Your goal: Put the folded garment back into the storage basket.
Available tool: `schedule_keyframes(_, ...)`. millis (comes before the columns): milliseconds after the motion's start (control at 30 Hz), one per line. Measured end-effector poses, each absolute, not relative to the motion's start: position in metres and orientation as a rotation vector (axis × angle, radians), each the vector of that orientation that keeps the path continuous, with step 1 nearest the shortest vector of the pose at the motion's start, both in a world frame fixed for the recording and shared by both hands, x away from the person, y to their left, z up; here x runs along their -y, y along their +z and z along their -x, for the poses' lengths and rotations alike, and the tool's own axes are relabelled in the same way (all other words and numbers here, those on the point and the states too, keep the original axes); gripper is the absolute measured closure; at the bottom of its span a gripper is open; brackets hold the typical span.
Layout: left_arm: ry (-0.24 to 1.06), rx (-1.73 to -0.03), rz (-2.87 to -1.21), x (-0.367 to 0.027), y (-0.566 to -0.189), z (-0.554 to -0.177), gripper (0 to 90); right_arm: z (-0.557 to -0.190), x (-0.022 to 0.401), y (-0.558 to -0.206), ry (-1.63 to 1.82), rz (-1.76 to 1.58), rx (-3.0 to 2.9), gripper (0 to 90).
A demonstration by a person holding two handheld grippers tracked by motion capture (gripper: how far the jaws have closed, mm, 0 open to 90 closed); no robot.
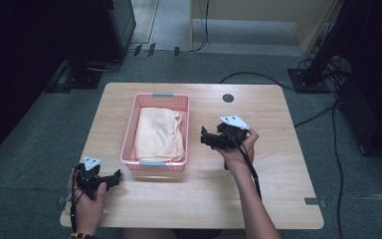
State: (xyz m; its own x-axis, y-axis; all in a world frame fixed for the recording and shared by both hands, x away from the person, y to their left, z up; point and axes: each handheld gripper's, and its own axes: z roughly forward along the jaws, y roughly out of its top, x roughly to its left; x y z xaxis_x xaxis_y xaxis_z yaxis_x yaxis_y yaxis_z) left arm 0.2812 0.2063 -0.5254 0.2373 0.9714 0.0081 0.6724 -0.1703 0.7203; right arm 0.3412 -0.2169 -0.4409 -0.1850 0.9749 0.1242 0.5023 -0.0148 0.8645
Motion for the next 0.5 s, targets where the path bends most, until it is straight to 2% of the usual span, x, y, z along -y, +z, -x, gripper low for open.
schedule_keyframes(500,0.647,-1.5,-1.921,-0.206,-0.525,-0.281,0.0,-0.322,0.26,-0.464,1.096,-1.579,-1.685,0.0)
